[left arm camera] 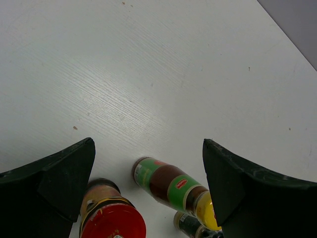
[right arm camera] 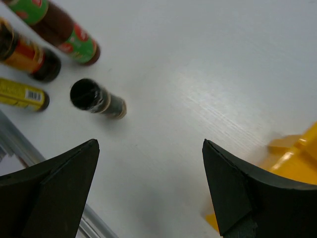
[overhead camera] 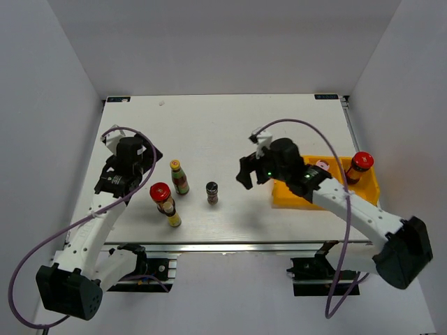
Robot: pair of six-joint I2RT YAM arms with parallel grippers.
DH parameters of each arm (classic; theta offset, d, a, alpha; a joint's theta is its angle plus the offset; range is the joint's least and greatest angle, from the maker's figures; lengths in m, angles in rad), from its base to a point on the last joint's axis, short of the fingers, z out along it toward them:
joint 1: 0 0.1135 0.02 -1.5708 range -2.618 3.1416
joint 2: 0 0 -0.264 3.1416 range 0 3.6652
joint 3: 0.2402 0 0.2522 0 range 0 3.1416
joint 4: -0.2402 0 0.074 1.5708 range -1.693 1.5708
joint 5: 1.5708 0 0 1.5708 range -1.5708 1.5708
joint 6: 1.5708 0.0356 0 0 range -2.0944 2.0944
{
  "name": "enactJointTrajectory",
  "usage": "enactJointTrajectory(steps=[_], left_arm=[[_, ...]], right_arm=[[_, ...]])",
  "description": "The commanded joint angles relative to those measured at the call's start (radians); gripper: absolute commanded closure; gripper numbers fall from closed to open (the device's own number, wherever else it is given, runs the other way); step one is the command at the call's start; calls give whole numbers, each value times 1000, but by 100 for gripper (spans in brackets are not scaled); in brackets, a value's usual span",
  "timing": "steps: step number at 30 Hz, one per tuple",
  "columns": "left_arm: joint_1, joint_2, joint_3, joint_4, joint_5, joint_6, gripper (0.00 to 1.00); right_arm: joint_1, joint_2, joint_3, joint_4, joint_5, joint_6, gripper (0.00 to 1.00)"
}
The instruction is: Organize the condiment bottles
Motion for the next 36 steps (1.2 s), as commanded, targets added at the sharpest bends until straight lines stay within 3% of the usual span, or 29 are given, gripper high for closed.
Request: enactJointTrajectory(steps=[1, 6, 14, 17, 18, 20, 21, 23, 24, 31, 36], left_arm=[[4, -32, 8, -8, 8, -7, 2], [2, -52, 7, -21, -5, -10, 2], [4, -84, 10, -45, -34, -31, 2], [4, -93, 10, -54, -41, -36, 2], [4, -93, 10, -57, -43, -39, 2], [4, -92, 24, -73, -37, -46, 2], [4, -89, 33, -93, -22, -51, 2], [2, -90, 51, -106, -9, -53, 2], [2, -93, 57, -110, -6, -54, 2], [2, -136, 50, -97, 23, -40, 2], [4, -115, 18, -25, 84, -14, 2]], right_arm=[[122, 129, 87, 70, -25, -55, 11], [268, 313, 184, 69, 44, -63, 11], [361, 543, 336, -14, 184, -64, 12], [378, 586, 385, -64, 263, -46, 25], [381, 596, 399, -71, 279, -40, 36], [386, 596, 403, -83, 314, -28, 44], [388, 593, 405, -95, 325, -17, 55], [386, 579, 402, -101, 339, -5, 63], [386, 574, 402, -103, 340, 3, 72], [368, 421, 350, -130, 409, 31, 79], [232, 186, 252, -181, 452, 68, 78]])
